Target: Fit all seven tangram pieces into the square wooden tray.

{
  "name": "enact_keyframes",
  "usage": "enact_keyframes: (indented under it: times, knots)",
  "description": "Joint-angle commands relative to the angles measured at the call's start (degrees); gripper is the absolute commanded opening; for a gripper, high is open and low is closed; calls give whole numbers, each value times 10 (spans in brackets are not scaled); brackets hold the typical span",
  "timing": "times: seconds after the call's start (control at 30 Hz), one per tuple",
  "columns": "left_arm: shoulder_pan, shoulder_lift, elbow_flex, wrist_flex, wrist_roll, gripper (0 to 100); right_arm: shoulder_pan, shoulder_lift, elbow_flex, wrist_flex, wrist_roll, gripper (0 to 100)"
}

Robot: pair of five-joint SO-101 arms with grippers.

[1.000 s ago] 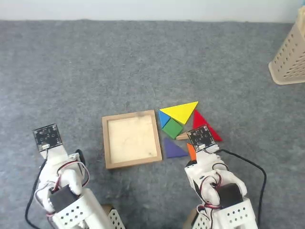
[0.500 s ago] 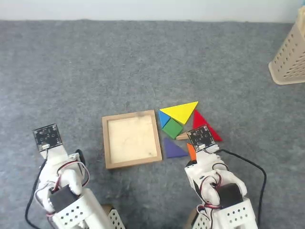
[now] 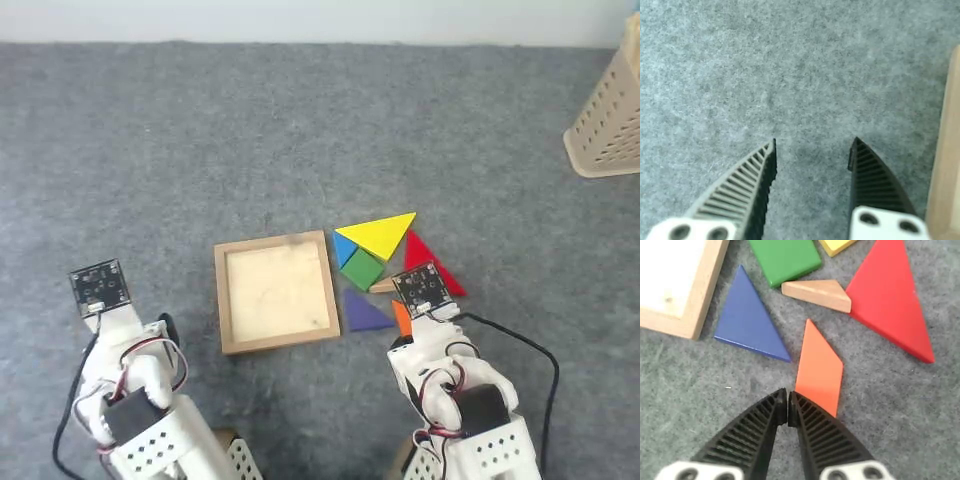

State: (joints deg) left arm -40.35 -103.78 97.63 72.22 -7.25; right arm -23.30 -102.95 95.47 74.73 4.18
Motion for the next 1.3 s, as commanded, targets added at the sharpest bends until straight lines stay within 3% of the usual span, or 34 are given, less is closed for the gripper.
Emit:
enact_keyframes:
  times: [0.0, 0.53, 0.63, 0.77, 0.93, 1.13, 1.27]
  knots:
    - [2, -6, -11, 2, 5, 225, -5, -11, 11, 4, 6, 6]
    - [2, -6, -11, 2, 5, 225, 12, -10, 9, -29, 8, 6]
    - [2, -6, -11, 2, 5, 225, 73, -10, 9, -87, 24, 6]
    - [2, -6, -11, 2, 5, 225, 196, -10, 4, -146, 98, 6]
    - [2, -6, -11, 2, 5, 225, 322, -10, -54, -159, 114, 6]
    - [2, -6, -11, 2, 5, 225, 309, 0, -175, -73, 163, 6]
    - [2, -6, -11, 2, 5, 225, 276, 104, -232, -61, 192, 19]
